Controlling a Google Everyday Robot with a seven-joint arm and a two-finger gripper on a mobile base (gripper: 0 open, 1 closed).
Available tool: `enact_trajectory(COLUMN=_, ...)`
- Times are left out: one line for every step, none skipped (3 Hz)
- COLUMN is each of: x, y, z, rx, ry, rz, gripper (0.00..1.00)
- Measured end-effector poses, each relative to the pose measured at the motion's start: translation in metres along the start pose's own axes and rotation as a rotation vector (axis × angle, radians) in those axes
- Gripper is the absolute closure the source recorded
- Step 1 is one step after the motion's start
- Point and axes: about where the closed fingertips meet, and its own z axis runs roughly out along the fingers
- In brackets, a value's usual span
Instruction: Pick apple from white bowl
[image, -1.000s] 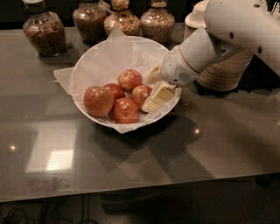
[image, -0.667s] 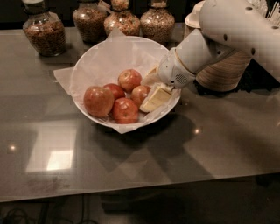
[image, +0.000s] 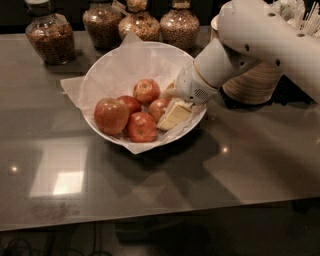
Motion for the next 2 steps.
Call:
enact_trajectory(x=0.0023, y=-0.0001, z=0.0018, rx=-0.003, ry=0.008, rz=0.008, gripper=0.67)
enact_trajectory(x=0.0023, y=-0.0001, z=0.0018, rx=-0.003, ry=0.008, rz=0.008, gripper=0.90)
